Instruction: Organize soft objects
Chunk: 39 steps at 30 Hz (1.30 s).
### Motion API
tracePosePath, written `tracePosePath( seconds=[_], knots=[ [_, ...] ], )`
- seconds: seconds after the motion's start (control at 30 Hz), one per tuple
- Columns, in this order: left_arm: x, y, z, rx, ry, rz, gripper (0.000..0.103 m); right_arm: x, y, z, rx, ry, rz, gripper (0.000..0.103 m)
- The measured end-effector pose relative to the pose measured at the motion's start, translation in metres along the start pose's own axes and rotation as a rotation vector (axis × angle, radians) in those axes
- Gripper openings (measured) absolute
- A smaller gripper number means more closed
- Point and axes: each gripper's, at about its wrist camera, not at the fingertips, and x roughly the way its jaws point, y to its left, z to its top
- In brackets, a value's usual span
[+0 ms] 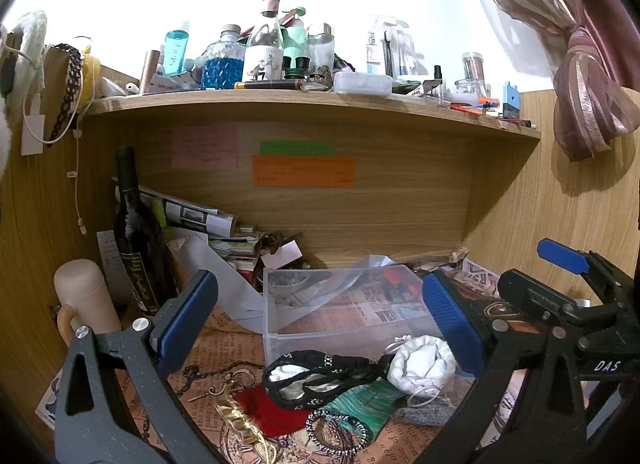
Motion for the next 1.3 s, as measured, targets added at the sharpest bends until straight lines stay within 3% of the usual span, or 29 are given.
tracePosePath(
  seconds=[1.3],
  knots=[
    [0.0,-0.0028,0.0002,-0.001,0.006,-0.003,0.103,-0.0032,0.0012,0.0008,0.015,-0.005,0.007,0.103]
  ],
)
